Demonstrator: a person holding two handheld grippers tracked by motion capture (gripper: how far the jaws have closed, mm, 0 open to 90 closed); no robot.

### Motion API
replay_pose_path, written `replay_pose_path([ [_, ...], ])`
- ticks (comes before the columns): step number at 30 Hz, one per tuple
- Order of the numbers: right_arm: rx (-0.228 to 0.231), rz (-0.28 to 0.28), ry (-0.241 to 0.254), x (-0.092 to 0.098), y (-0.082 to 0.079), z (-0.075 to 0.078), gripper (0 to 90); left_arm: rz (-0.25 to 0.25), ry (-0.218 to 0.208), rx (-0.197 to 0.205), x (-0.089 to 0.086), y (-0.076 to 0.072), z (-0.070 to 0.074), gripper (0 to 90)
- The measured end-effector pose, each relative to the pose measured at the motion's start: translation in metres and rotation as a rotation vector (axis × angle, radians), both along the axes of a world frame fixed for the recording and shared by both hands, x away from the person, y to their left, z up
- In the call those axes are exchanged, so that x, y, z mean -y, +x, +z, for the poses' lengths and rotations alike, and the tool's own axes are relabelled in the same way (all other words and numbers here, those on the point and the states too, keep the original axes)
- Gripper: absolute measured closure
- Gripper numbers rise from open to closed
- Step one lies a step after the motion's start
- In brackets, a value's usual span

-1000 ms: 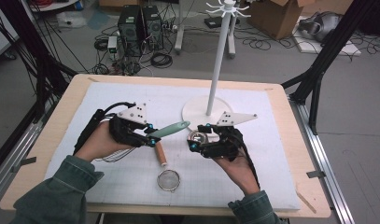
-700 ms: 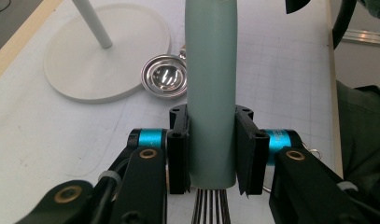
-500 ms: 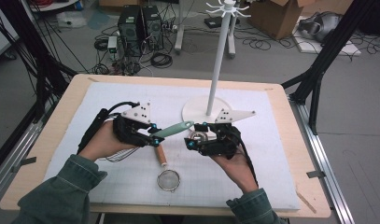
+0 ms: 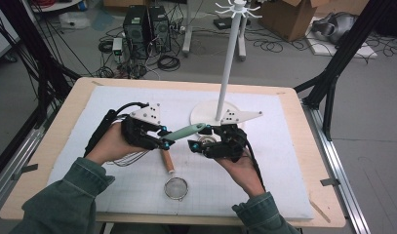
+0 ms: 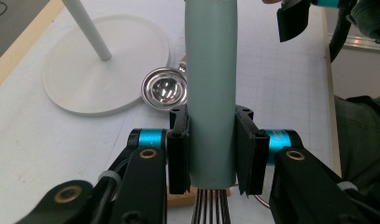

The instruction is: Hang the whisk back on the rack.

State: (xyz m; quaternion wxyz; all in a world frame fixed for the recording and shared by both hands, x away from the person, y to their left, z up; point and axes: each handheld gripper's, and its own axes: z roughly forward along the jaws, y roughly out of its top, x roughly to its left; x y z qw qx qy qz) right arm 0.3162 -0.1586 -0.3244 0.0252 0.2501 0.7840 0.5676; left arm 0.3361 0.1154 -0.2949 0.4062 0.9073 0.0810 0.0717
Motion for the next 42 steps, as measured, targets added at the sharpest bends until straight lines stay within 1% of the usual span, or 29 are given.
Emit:
replay_pose_path([
  [1,0.004,0.002,0.000,0.000,0.001,0.000,33.9,0.001,-0.001,0.005,0.001,0.000,0.000,69.3],
  [2,0.005,0.001,0.003,0.000,0.001,0.001,33.9,0.003,-0.009,0.005,0.001,0.000,0.000,69.4],
  [4,0.005,-0.001,0.009,-0.001,0.001,0.002,33.9,0.002,-0.010,0.002,0.002,0.000,0.000,69.3],
  [6,-0.003,0.001,0.013,-0.002,0.002,0.004,34.2,-0.002,-0.005,0.004,0.003,0.001,0.001,69.3],
  [8,-0.003,0.009,0.017,-0.003,0.003,0.005,35.6,0.000,-0.014,0.002,0.004,0.002,0.000,69.3],
  [11,-0.004,0.013,0.017,-0.005,0.004,0.006,37.0,0.002,-0.016,-0.001,0.005,0.003,0.001,69.3],
  [17,0.001,0.010,0.028,-0.006,0.004,0.008,39.5,-0.003,-0.012,0.005,0.007,0.002,0.003,69.3],
  [18,-0.003,0.006,0.031,-0.006,0.004,0.009,40.2,-0.002,-0.019,0.006,0.008,0.002,0.004,69.3],
  [20,-0.003,0.006,0.041,-0.006,0.005,0.010,41.7,0.000,-0.022,0.005,0.008,0.002,0.005,69.3],
  [22,-0.007,0.002,0.053,-0.005,0.006,0.011,42.3,0.004,-0.034,0.008,0.009,0.003,0.006,69.3],
  [24,-0.010,-0.001,0.066,-0.005,0.006,0.011,43.2,0.005,-0.034,0.010,0.009,0.003,0.007,69.4],
  [25,-0.006,-0.001,0.067,-0.005,0.006,0.011,43.2,0.002,-0.026,0.015,0.010,0.003,0.009,69.3],
  [28,-0.014,-0.007,0.083,-0.005,0.006,0.013,44.2,0.007,-0.043,0.013,0.012,0.002,0.010,69.4],
  [29,-0.007,-0.010,0.084,-0.005,0.007,0.013,44.5,0.008,-0.038,0.015,0.012,0.002,0.011,69.3],
  [31,-0.008,-0.012,0.089,-0.006,0.007,0.013,44.9,0.006,-0.048,0.017,0.014,0.002,0.012,69.3],
  [32,-0.013,-0.015,0.096,-0.006,0.007,0.014,44.9,0.007,-0.045,0.018,0.014,0.002,0.012,69.3],
  [34,-0.012,-0.018,0.102,-0.006,0.007,0.015,45.5,0.007,-0.054,0.021,0.017,0.003,0.013,69.3],
  [35,-0.017,-0.019,0.107,-0.006,0.007,0.015,45.8,0.004,-0.048,0.022,0.017,0.003,0.014,69.3],
  [39,-0.029,-0.027,0.122,-0.007,0.008,0.014,47.1,0.014,-0.049,0.035,0.023,0.002,0.015,69.3],
  [40,-0.035,-0.033,0.128,-0.007,0.008,0.014,47.2,0.017,-0.050,0.039,0.024,0.001,0.015,69.3],
  [41,-0.049,-0.033,0.143,-0.007,0.009,0.014,48.6,0.019,-0.051,0.037,0.025,0.001,0.015,69.3],
  [42,-0.058,-0.033,0.155,-0.007,0.010,0.014,50.0,0.022,-0.049,0.043,0.026,0.001,0.015,69.3],
])
